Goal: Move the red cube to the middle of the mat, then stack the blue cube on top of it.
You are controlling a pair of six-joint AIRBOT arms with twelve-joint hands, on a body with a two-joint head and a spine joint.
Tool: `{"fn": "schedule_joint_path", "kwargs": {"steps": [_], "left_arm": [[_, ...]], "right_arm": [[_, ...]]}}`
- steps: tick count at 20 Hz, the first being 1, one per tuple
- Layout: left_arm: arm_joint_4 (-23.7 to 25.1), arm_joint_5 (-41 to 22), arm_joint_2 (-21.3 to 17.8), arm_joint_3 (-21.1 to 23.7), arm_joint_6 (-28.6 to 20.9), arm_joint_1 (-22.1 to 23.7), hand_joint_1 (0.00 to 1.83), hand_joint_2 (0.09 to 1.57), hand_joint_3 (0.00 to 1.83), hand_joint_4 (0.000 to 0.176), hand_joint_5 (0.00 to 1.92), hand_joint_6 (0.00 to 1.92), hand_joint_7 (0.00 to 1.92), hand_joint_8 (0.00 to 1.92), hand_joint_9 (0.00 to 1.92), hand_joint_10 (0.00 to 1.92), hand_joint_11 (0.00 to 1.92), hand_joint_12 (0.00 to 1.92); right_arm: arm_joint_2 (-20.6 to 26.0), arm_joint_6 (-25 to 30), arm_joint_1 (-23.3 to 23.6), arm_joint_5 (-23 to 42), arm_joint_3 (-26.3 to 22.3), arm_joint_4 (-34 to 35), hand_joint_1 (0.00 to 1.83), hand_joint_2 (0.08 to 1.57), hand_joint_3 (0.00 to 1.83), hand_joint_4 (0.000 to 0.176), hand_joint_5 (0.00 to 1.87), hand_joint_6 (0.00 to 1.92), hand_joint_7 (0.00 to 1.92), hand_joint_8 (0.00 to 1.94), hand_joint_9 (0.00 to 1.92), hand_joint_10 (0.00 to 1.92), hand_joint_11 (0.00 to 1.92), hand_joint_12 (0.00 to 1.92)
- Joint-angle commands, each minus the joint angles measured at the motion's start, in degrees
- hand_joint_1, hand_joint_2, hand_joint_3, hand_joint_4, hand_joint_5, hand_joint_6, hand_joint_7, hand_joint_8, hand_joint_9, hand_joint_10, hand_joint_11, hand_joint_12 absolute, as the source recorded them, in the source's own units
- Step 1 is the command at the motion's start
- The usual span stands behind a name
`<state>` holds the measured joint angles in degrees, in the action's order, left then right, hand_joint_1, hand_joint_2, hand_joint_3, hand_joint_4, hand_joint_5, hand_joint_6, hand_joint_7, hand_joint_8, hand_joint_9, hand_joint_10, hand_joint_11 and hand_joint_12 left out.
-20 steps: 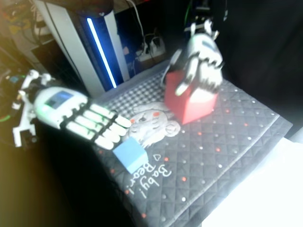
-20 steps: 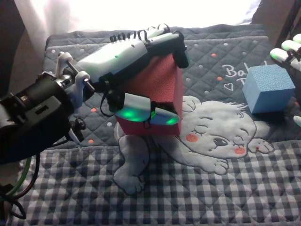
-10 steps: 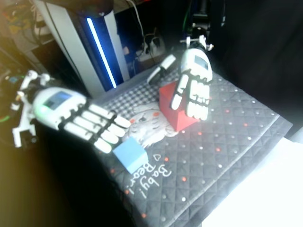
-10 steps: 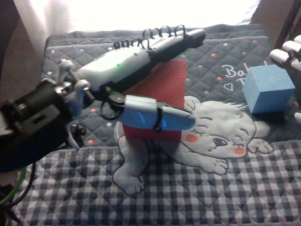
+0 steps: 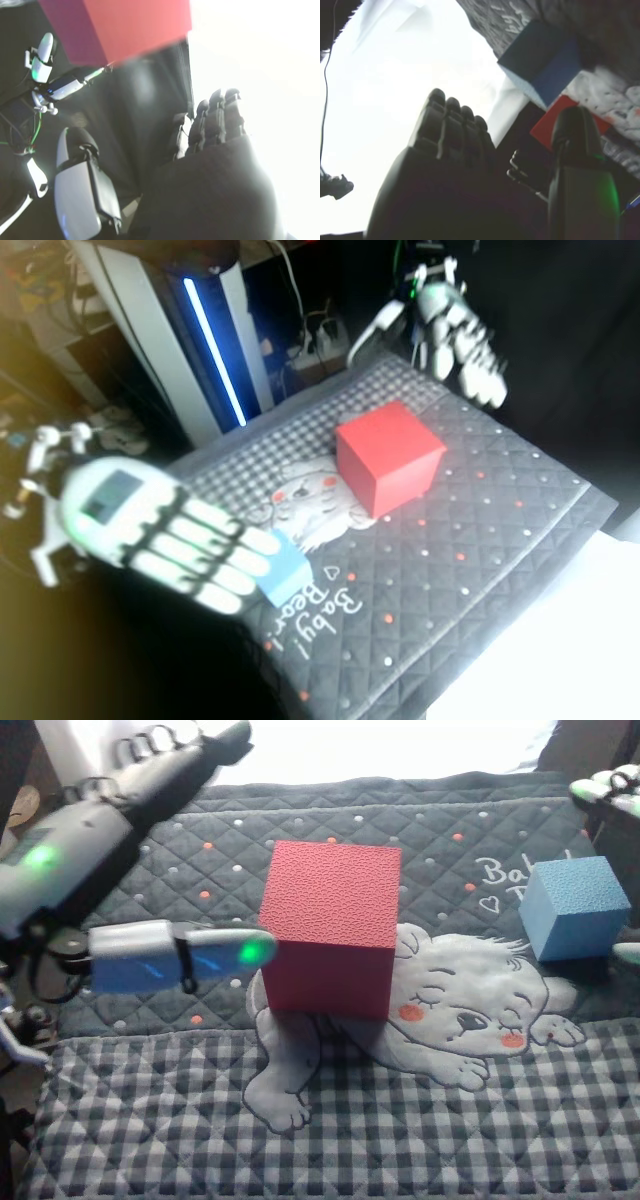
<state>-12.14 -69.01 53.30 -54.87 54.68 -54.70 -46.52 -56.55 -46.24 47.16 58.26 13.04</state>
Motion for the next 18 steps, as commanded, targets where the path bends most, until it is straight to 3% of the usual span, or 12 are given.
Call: {"fn": "schedule_joint_path", "kwargs": {"steps": [1,3,5,7,8,9,10,12,14,15,16,18], "left_arm": [[-0.5,-10.4,-0.6,0.5,0.2,-0.5,0.52,0.88,0.0,0.128,0.0,0.0,0.0,0.0,0.0,0.0,0.0,0.0],[-3.3,-14.2,-1.0,1.1,0.2,-3.5,0.5,0.87,0.0,0.123,0.0,0.0,0.0,0.0,0.0,0.0,0.0,0.0],[-5.1,-17.0,-1.1,1.7,0.2,-5.6,0.52,0.88,0.0,0.06,0.0,0.0,0.0,0.0,0.0,0.0,0.0,0.0],[-7.0,-19.4,-1.3,2.2,0.2,-7.5,0.55,0.89,0.0,0.077,0.0,0.0,0.0,0.0,0.0,0.0,0.0,0.0],[-7.3,-19.7,-1.3,2.3,0.1,-7.8,0.55,0.9,0.01,0.099,0.0,0.0,0.0,0.0,0.0,0.0,0.0,0.0],[-7.4,-19.7,-1.4,2.3,0.0,-8.0,0.55,0.92,0.01,0.119,0.0,0.0,0.0,0.0,0.0,0.0,0.0,0.0],[-7.5,-19.8,-1.4,2.3,0.0,-8.2,0.55,0.92,0.02,0.125,0.0,0.0,0.0,0.0,0.0,0.0,0.0,0.0],[-7.8,-20.2,-1.4,2.3,0.0,-8.5,0.56,0.94,0.02,0.128,0.0,0.0,0.0,0.0,0.0,0.0,0.0,0.0],[-8.0,-20.4,-1.3,2.3,0.0,-8.7,0.58,0.94,0.01,0.118,0.0,0.0,0.0,0.0,0.0,0.0,0.0,0.0],[-8.4,-20.6,-1.3,2.3,0.0,-8.9,0.63,0.93,0.01,0.147,0.0,0.0,0.0,0.0,0.0,0.0,0.0,0.0],[-8.8,-20.9,-1.3,2.4,0.0,-9.3,0.62,0.94,0.01,0.143,0.0,0.0,0.0,0.0,0.0,0.0,0.0,0.0],[-9.6,-21.5,-1.3,2.4,0.0,-9.9,0.59,0.94,0.01,0.163,0.0,0.0,0.0,0.0,0.0,0.0,0.0,0.0]], "right_arm": [[-0.8,0.3,1.5,2.6,1.2,0.0,0.97,1.09,0.01,0.0,0.0,0.0,0.0,0.0,0.09,0.1,0.0,0.82],[-3.8,0.3,4.1,-2.6,4.4,0.2,0.96,1.09,0.0,0.0,0.0,0.0,0.0,0.0,0.07,0.09,0.0,0.6],[-6.4,0.3,5.0,-6.0,6.9,1.2,0.98,1.11,0.01,0.0,0.0,0.0,0.0,0.0,0.02,0.05,0.0,0.1],[-8.7,0.3,5.5,-8.6,9.2,2.2,1.11,1.17,0.0,0.0,0.13,0.04,0.19,0.03,0.22,0.19,0.0,0.98],[-9.1,0.3,6.0,-9.2,9.5,2.2,1.14,1.22,0.0,0.0,0.26,1.09,0.35,0.63,0.3,1.33,0.0,1.73],[-9.1,0.2,6.3,-9.2,9.4,2.1,1.25,1.25,0.12,0.0,0.62,1.76,0.54,1.49,0.67,1.8,0.59,1.88],[-8.8,0.2,6.9,-9.1,9.0,1.3,1.41,1.2,0.1,0.0,0.84,1.89,0.79,1.85,0.85,1.9,0.83,1.91],[-8.5,0.2,8.4,-9.1,8.0,-1.1,1.44,1.0,0.69,0.0,0.73,1.92,0.62,1.86,0.59,1.92,0.55,1.92],[-5.3,0.3,11.3,-8.8,5.3,-5.0,1.49,1.07,0.32,0.0,0.88,1.92,0.92,1.94,0.93,1.92,0.95,1.92],[-3.2,0.3,13.1,-8.5,3.5,-7.5,1.52,1.09,0.26,0.0,1.04,1.92,1.05,1.94,1.06,1.92,1.06,1.92],[-1.6,0.3,15.1,-8.5,2.3,-9.6,1.36,0.91,0.86,0.0,0.97,1.92,0.77,1.94,1.07,1.92,1.14,1.92],[0.0,0.6,18.6,-8.5,0.9,-13.0,1.23,0.86,0.93,0.0,0.82,1.57,0.74,1.94,1.06,1.92,1.16,1.92]]}}
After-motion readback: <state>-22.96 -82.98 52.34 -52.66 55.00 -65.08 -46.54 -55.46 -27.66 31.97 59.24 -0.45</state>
